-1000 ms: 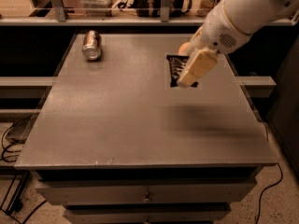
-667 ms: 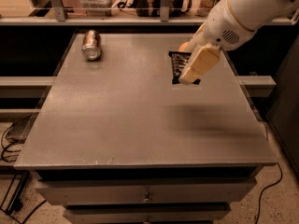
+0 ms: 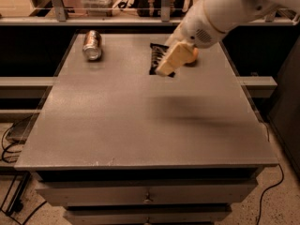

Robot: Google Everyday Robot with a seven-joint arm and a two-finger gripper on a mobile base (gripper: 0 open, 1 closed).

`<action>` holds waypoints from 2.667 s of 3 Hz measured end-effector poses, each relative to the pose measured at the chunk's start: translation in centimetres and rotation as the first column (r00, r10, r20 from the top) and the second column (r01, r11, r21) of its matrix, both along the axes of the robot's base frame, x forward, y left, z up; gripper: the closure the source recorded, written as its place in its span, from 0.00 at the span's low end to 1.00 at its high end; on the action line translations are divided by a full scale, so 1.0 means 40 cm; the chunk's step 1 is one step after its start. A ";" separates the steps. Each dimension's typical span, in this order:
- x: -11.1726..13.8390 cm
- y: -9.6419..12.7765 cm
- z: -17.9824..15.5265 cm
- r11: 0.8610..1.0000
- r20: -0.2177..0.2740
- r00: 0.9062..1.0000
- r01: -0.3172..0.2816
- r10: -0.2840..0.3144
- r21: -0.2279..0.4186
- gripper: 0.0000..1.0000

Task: Move rxbar chocolate near orange can

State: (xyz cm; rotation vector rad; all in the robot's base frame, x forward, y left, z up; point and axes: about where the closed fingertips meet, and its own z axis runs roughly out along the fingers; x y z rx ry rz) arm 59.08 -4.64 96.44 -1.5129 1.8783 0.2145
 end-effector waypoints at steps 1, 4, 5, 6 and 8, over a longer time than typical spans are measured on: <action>0.108 0.128 -0.014 0.995 0.040 0.998 0.041 -0.045 0.093 1.00; 0.373 0.387 -0.137 0.980 0.049 0.986 0.149 -0.156 0.131 0.81; 0.435 0.408 -0.167 0.970 0.039 0.979 0.194 -0.202 0.149 0.58; 0.475 0.424 -0.186 0.961 0.017 0.976 0.209 -0.216 0.180 0.35; 0.492 0.426 -0.207 0.958 -0.001 0.976 0.214 -0.217 0.189 0.00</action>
Offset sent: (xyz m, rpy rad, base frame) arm 0.1415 0.1574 -0.0355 0.2115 -0.0589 -0.1121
